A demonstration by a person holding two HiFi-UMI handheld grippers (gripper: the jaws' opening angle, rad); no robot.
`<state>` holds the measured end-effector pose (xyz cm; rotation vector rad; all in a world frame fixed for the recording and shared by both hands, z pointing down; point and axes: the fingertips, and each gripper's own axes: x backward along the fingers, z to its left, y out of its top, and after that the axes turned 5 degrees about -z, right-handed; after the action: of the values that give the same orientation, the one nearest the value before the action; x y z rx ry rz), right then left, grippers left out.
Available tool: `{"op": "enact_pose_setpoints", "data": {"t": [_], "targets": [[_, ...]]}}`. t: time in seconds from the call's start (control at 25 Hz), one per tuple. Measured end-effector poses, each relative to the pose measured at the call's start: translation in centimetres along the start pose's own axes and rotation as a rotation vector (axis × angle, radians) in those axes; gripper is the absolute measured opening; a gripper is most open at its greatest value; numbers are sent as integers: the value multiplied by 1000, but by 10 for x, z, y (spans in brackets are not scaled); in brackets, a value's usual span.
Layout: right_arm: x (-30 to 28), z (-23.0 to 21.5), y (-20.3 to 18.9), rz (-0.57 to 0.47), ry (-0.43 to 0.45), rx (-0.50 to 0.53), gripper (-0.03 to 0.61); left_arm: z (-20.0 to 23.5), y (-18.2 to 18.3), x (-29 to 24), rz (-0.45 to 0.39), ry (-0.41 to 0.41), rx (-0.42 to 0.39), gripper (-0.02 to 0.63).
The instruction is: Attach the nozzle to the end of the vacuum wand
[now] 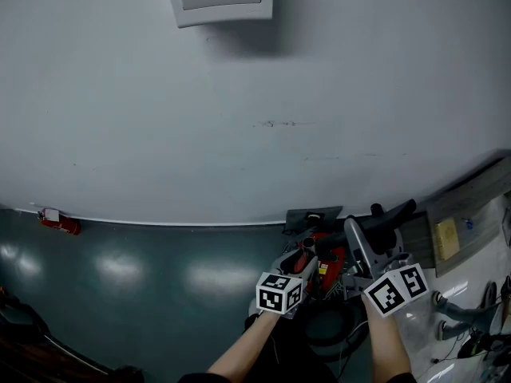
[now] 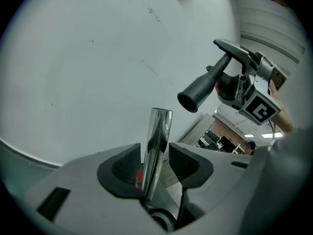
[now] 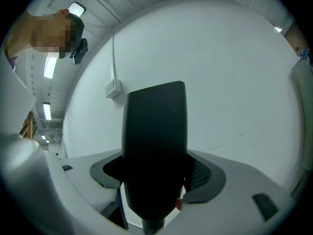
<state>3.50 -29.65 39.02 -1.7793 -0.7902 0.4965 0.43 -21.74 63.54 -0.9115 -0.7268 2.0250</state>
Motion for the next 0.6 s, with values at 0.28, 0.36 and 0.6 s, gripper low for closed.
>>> {"op": "enact_pose_setpoints", "data": {"t": [0.28, 0.36, 0.6], "targets": [[-19, 9, -12, 51, 32, 22, 341, 5, -7, -12, 25, 13, -24, 173], [-23, 11, -16, 63, 39, 22, 341, 4, -6, -14, 23, 9, -24, 173], [-31, 11, -28, 90, 42, 22, 341, 0, -4, -18, 15, -8, -34, 162]]}}
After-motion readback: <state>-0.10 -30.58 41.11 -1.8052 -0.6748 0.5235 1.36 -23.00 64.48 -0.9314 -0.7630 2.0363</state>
